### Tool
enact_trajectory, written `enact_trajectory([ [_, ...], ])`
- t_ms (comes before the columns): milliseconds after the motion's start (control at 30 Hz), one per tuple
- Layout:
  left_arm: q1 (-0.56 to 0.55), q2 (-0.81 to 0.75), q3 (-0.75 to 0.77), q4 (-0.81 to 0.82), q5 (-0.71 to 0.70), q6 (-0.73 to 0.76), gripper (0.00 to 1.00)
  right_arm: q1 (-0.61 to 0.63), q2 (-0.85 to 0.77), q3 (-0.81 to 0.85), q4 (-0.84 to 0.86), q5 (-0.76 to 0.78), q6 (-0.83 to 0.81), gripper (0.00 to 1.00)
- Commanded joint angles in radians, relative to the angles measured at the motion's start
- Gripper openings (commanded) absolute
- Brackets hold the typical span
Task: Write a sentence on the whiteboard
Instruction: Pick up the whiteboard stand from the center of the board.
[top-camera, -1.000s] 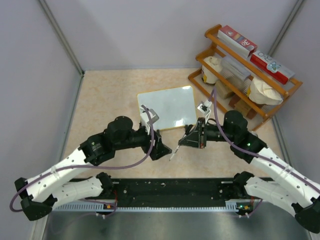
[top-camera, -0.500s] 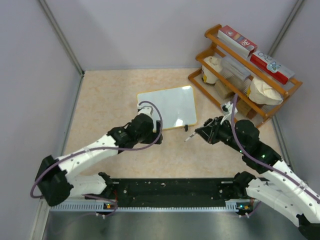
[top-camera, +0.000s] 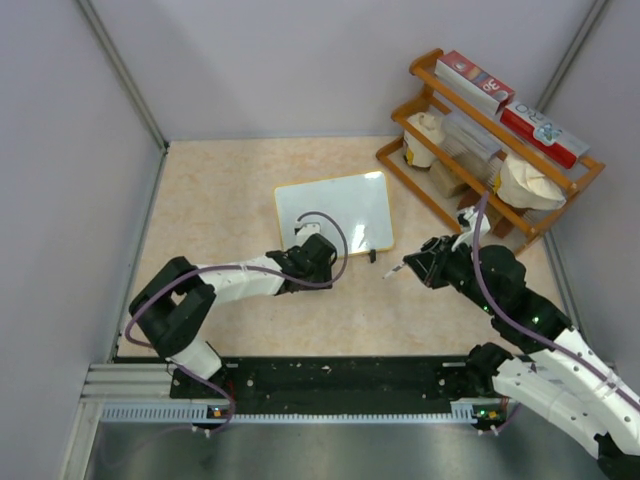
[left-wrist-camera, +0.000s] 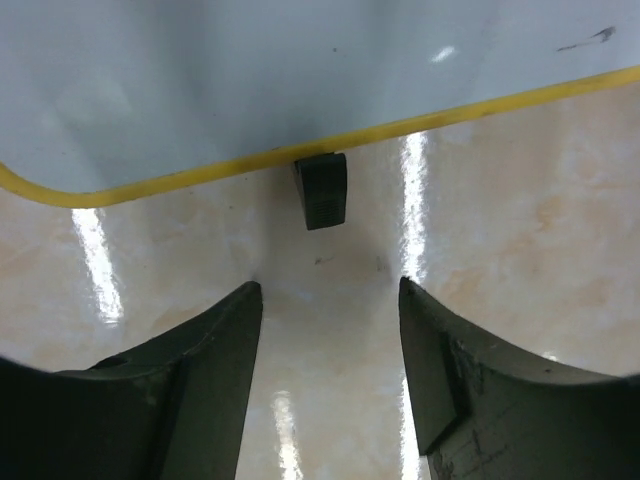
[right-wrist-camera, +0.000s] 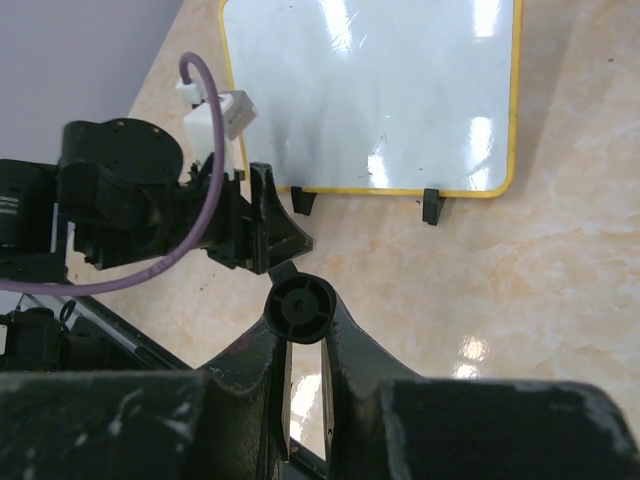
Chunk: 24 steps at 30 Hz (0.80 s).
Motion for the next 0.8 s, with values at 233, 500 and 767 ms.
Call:
enact_trajectory([
  [233, -0.01, 0.152, 0.051, 0.05, -0.109, -0.045, 0.54, -0.005, -0.013, 0.025, 0.004, 0.021, -0.023, 0.0],
  [500, -0.008, 0.199, 0.077, 0.038, -0.142, -0.045, 0.5, -0.003, -0.001, 0.022, 0.003, 0.009, -0.018, 0.0],
  [767, -0.002, 0.241, 0.071, 0.036, -0.162, -0.042, 0.2, -0.005, 0.007, 0.019, 0.003, -0.005, -0.021, 0.0],
])
